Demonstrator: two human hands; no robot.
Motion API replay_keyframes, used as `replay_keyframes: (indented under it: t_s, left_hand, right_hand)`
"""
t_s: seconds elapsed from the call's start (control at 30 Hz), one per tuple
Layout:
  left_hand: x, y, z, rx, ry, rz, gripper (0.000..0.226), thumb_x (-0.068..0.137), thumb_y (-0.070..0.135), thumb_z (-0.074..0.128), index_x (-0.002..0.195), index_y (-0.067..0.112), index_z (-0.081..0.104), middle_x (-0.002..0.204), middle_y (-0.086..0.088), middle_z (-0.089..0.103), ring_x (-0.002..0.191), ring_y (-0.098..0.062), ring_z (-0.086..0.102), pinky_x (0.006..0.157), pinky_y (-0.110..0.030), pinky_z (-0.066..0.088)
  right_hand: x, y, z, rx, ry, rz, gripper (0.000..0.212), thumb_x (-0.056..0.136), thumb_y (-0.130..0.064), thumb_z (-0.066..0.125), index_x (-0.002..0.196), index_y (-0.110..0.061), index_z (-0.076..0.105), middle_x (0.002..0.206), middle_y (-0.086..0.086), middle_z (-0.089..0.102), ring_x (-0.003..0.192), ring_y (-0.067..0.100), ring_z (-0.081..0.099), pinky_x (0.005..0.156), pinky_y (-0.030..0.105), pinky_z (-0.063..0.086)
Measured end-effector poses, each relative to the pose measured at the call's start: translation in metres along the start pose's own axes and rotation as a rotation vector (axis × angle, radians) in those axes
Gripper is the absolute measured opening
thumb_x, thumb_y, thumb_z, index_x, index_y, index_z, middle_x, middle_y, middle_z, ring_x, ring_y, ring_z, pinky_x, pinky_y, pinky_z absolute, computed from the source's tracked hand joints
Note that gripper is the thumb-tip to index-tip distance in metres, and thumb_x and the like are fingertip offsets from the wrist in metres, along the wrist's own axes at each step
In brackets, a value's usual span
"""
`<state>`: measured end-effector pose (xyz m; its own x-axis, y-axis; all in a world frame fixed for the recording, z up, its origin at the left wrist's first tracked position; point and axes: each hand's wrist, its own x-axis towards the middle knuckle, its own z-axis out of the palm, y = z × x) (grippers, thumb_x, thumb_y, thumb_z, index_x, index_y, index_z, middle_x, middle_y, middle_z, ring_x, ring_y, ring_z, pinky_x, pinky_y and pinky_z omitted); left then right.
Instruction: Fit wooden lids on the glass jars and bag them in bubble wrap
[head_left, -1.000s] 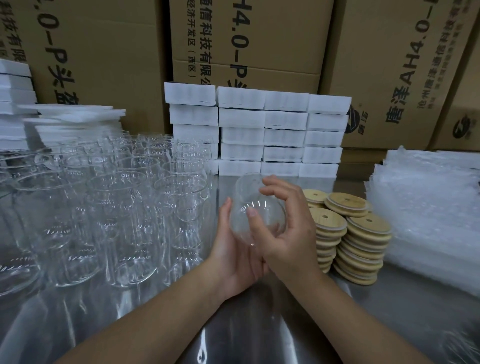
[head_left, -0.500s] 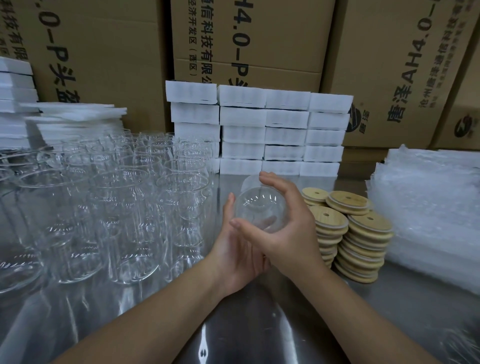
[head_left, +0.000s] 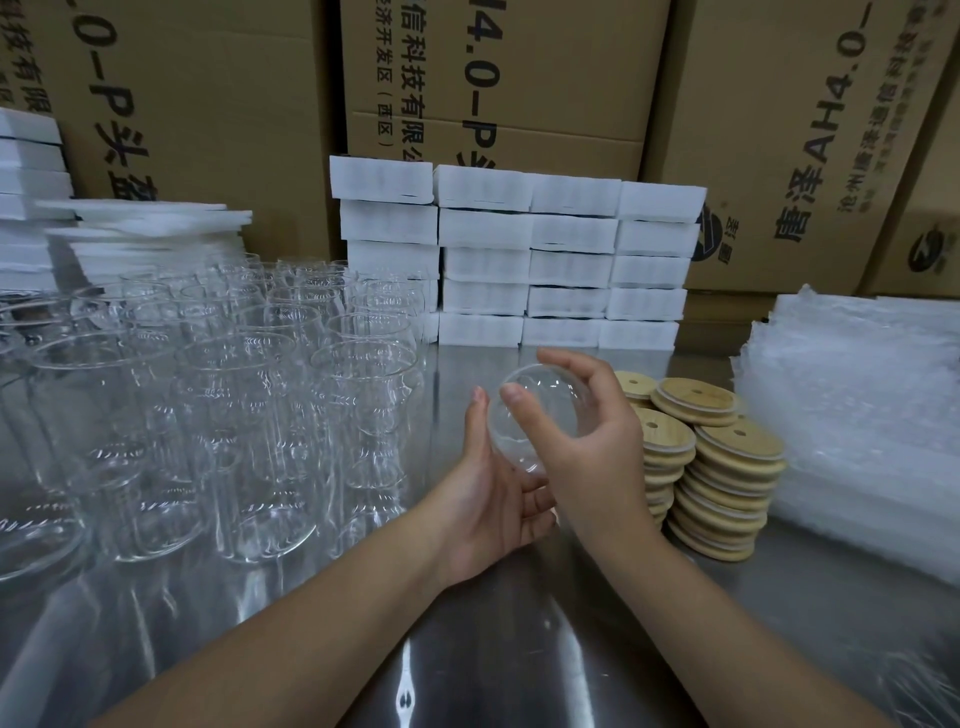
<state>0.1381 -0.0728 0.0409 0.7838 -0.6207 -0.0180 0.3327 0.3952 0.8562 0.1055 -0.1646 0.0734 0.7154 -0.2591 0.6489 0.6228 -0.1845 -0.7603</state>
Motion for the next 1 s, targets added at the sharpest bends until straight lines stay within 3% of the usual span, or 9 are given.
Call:
replay_keyframes:
  t_s: [0.13, 0.3, 0.4, 0.67, 0.8, 0.9, 1.0]
  left_hand:
    - [-0.0008, 0.0003, -0.0006, 0.025, 0.003, -0.003, 0.093, 0.057, 0.092, 0.025, 0.093, 0.025, 0.079, 0.081, 0.0, 0.067, 0.074, -0.008, 0.06, 0.069, -0.022, 0.042]
    - [-0.0008, 0.0003, 0.0013, 0.053, 0.038, -0.046, 0.101, 0.057, 0.091, 0.023, 0.117, 0.02, 0.064, 0.085, -0.001, 0.065, 0.078, -0.009, 0.057, 0.072, -0.022, 0.042]
    - [-0.0012, 0.0005, 0.0032, 0.055, 0.06, -0.059, 0.102, 0.06, 0.09, 0.02, 0.122, 0.02, 0.061, 0.085, -0.001, 0.063, 0.077, -0.009, 0.056, 0.071, -0.022, 0.041]
    - [-0.0028, 0.0003, 0.0054, 0.074, 0.106, -0.059, 0.097, 0.077, 0.086, 0.008, 0.123, 0.017, 0.059, 0.08, -0.003, 0.061, 0.075, -0.01, 0.053, 0.069, -0.023, 0.04]
    - [-0.0027, 0.0003, 0.0051, 0.063, 0.13, -0.061, 0.093, 0.079, 0.084, 0.008, 0.119, 0.019, 0.061, 0.076, -0.001, 0.063, 0.072, -0.009, 0.054, 0.068, -0.022, 0.041]
    - [-0.0018, -0.0009, 0.0048, 0.051, 0.138, -0.057, 0.089, 0.079, 0.083, 0.008, 0.109, 0.019, 0.063, 0.071, 0.0, 0.065, 0.07, -0.009, 0.055, 0.067, -0.023, 0.04]
    - [-0.001, -0.0023, 0.005, 0.028, 0.137, -0.057, 0.088, 0.081, 0.081, 0.008, 0.107, 0.018, 0.064, 0.072, -0.001, 0.066, 0.067, -0.009, 0.056, 0.066, -0.022, 0.041]
  right_hand:
    - [0.002, 0.004, 0.0004, 0.031, 0.01, 0.012, 0.041, 0.07, -0.036, 0.078, 0.105, -0.02, 0.064, 0.101, -0.012, 0.067, 0.103, 0.001, 0.061, 0.094, 0.025, 0.046]
    - [0.0024, 0.0071, -0.0016, -0.01, 0.017, -0.005, 0.035, 0.078, -0.036, 0.075, 0.107, -0.02, 0.064, 0.1, -0.014, 0.066, 0.101, 0.0, 0.06, 0.091, 0.023, 0.047]
    - [0.0028, 0.0069, -0.0015, -0.039, 0.019, -0.014, 0.028, 0.083, -0.034, 0.071, 0.107, -0.02, 0.064, 0.103, -0.014, 0.066, 0.103, -0.002, 0.059, 0.094, 0.023, 0.046]
    - [0.0025, 0.0051, -0.0006, -0.038, 0.036, 0.003, 0.026, 0.081, -0.048, 0.054, 0.099, -0.032, 0.062, 0.1, -0.015, 0.066, 0.1, -0.002, 0.059, 0.092, 0.025, 0.048]
    - [0.0023, 0.008, 0.0005, -0.04, 0.04, -0.019, 0.02, 0.096, -0.04, 0.047, 0.103, -0.027, 0.062, 0.102, -0.015, 0.065, 0.1, -0.005, 0.058, 0.089, 0.015, 0.044]
    - [0.0011, 0.0101, 0.0009, -0.064, 0.059, -0.047, 0.03, 0.096, -0.033, 0.033, 0.104, -0.025, 0.061, 0.101, -0.017, 0.064, 0.099, -0.007, 0.057, 0.086, 0.009, 0.04]
    - [0.0004, 0.0101, 0.0006, -0.047, 0.069, -0.054, 0.029, 0.096, -0.03, 0.031, 0.104, -0.028, 0.059, 0.102, -0.017, 0.063, 0.1, -0.007, 0.056, 0.087, 0.01, 0.04]
